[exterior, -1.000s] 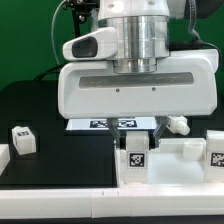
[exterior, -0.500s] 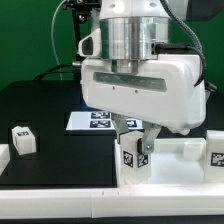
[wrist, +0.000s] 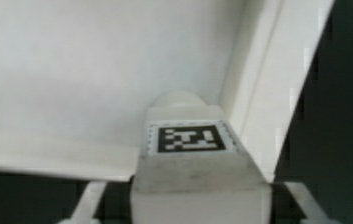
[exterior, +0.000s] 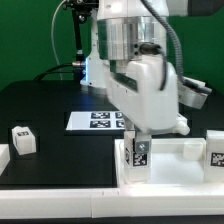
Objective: Assemble square table
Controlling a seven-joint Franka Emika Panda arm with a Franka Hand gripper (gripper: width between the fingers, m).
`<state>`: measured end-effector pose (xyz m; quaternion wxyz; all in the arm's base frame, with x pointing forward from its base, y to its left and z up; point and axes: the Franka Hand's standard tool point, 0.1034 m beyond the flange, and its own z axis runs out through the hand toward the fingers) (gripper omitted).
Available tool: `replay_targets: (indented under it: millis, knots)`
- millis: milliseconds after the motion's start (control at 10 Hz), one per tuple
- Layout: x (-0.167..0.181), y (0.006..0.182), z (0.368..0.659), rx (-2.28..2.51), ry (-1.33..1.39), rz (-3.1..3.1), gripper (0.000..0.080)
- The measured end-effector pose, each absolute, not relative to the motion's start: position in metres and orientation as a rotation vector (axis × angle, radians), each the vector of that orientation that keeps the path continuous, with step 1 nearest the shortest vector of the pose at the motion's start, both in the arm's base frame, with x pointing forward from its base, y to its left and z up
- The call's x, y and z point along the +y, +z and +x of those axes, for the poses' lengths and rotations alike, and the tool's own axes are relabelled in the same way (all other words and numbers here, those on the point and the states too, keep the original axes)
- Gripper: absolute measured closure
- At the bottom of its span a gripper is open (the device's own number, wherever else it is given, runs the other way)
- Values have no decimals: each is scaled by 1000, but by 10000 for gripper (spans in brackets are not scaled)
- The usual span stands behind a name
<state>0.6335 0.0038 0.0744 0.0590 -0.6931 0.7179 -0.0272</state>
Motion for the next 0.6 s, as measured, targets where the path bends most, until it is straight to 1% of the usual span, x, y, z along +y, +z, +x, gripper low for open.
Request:
replay_targets:
  millis: [200,400,500,600]
  knots:
    - [4,75,632,2368,-106,-1810,514]
    - [4,74,631,2273,-109,-1954,514]
    - [7,75,630,2136,-96,-2136,357]
    - [9,78,632,1956,-105,-2313,229]
